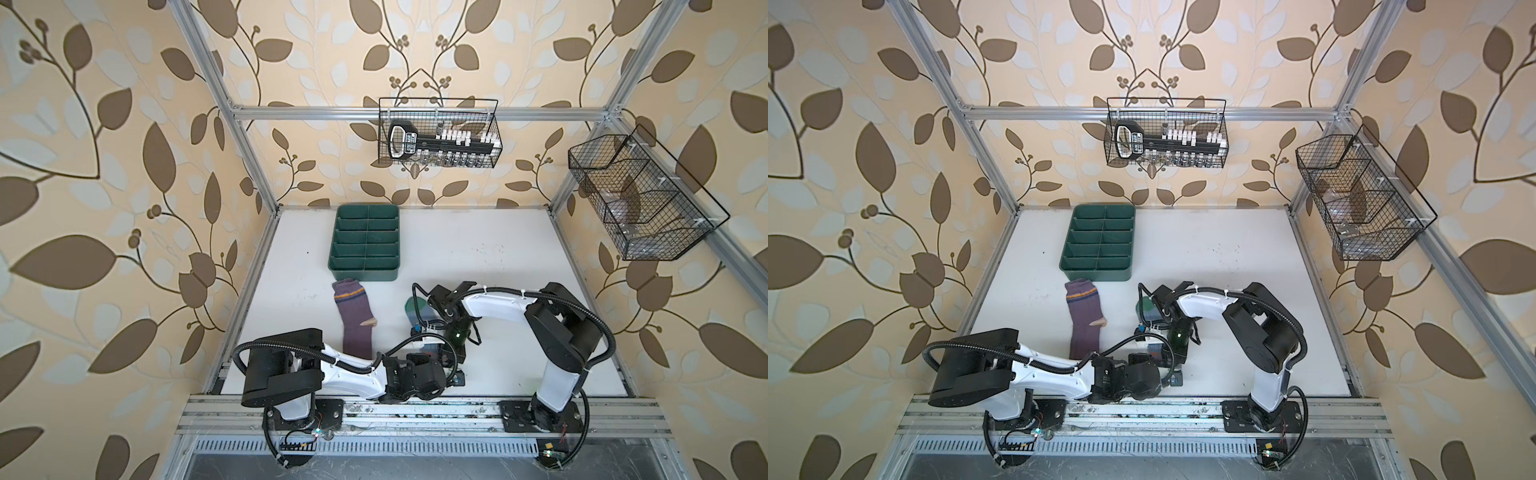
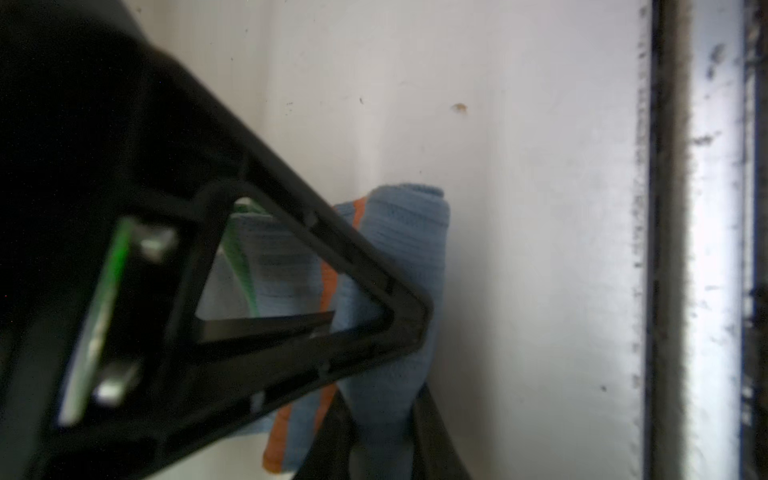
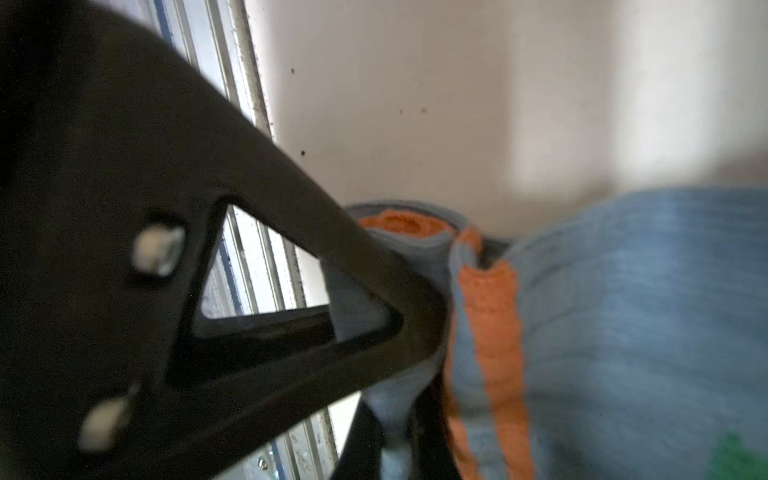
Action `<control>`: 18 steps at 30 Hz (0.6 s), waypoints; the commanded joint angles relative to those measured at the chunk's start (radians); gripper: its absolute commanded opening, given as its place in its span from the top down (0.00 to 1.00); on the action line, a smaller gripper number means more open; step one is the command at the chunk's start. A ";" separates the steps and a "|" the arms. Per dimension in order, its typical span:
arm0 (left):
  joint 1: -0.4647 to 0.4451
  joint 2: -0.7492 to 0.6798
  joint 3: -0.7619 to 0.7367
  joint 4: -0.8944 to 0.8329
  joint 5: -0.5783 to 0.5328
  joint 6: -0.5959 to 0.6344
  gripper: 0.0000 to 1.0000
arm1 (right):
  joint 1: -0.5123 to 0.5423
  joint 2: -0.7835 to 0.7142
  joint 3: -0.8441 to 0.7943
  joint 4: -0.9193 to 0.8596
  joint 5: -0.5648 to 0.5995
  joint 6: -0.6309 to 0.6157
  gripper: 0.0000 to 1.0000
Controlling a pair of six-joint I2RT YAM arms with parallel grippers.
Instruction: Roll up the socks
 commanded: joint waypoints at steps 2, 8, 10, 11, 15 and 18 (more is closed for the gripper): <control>-0.004 0.001 0.033 -0.060 0.069 -0.066 0.96 | -0.033 -0.092 -0.044 0.145 0.082 0.028 0.89; -0.004 -0.060 0.014 -0.174 0.299 -0.080 1.00 | -0.145 -0.479 -0.136 0.329 0.141 0.165 0.74; -0.003 -0.062 0.023 -0.218 0.373 -0.076 1.00 | -0.192 -0.624 -0.144 0.358 0.136 0.181 0.72; -0.002 -0.055 0.033 -0.244 0.406 -0.072 1.00 | -0.216 -0.701 -0.147 0.387 0.165 0.211 0.71; 0.022 -0.010 0.076 -0.321 0.509 -0.081 1.00 | -0.276 -0.976 -0.155 0.540 0.369 0.400 0.67; 0.071 0.030 0.110 -0.370 0.604 -0.099 1.00 | -0.280 -1.171 -0.170 0.635 0.529 0.575 0.45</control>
